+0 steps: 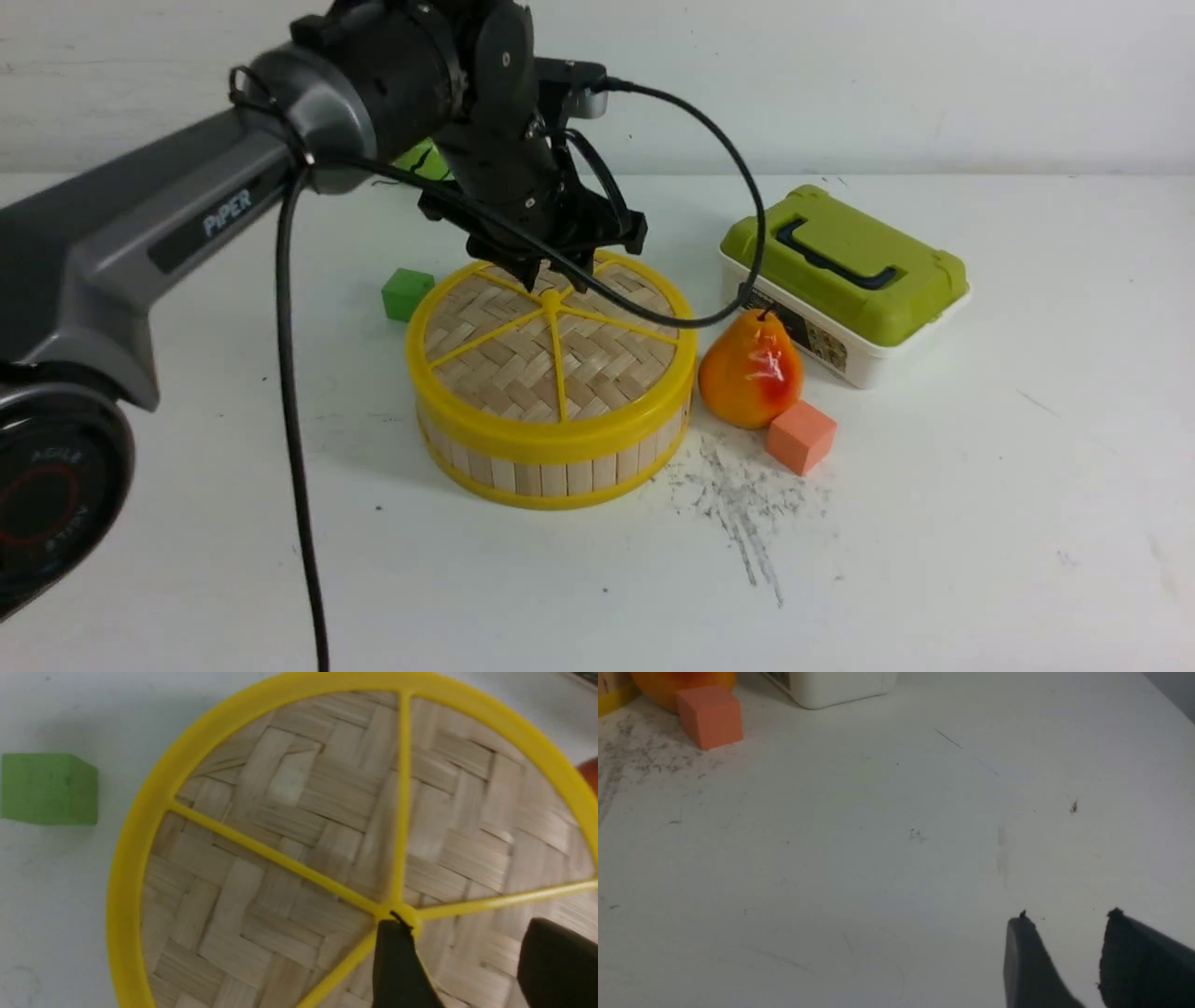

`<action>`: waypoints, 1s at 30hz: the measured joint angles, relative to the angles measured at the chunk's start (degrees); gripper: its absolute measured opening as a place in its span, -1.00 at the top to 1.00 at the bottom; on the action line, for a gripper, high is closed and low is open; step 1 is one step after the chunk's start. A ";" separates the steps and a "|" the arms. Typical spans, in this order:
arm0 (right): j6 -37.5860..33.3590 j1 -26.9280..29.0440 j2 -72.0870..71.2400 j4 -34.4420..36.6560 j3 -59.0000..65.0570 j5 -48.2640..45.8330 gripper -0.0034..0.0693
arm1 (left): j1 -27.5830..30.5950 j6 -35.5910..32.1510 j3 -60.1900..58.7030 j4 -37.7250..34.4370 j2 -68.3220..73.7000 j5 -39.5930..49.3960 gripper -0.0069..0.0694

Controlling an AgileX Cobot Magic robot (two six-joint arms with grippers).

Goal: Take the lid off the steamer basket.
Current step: Use the left arm to lift the lid of the steamer, then use the left arm to place the steamer lid on the table

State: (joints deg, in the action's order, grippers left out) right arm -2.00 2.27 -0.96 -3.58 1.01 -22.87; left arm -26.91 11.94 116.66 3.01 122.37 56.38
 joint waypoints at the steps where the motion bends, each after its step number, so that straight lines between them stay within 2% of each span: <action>1: 0.00 0.00 0.00 0.00 0.00 0.00 0.25 | 0.00 0.15 0.00 0.26 0.12 -0.02 -0.16; 8: 0.00 0.00 0.00 0.00 0.00 0.00 0.25 | 0.00 2.08 0.11 1.38 1.99 -1.85 -0.16; 10: 0.00 0.00 0.00 0.00 0.00 0.00 0.25 | 0.00 2.27 0.11 1.38 2.39 -2.06 -0.09; 13: 0.00 0.00 0.00 0.00 0.00 0.00 0.25 | 0.00 2.32 0.11 1.38 2.50 -1.60 0.05; 16: 0.00 0.00 0.00 0.00 0.00 0.00 0.25 | 0.00 2.32 0.18 1.51 2.50 -0.88 0.43; 18: 0.00 0.00 0.00 0.00 0.00 0.00 0.25 | 0.00 2.32 0.18 1.66 2.50 -0.77 0.57; 25: 0.00 0.00 0.00 0.00 0.00 0.00 0.25 | 0.00 2.45 0.25 3.03 2.04 -0.19 0.54; 30: 0.00 0.00 0.00 0.00 0.00 0.00 0.25 | 0.10 2.46 0.01 4.75 -5.11 1.65 0.54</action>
State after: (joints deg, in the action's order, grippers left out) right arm -2.00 2.27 -0.96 -3.58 1.01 -22.87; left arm -26.81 14.40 116.67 7.76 117.26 58.02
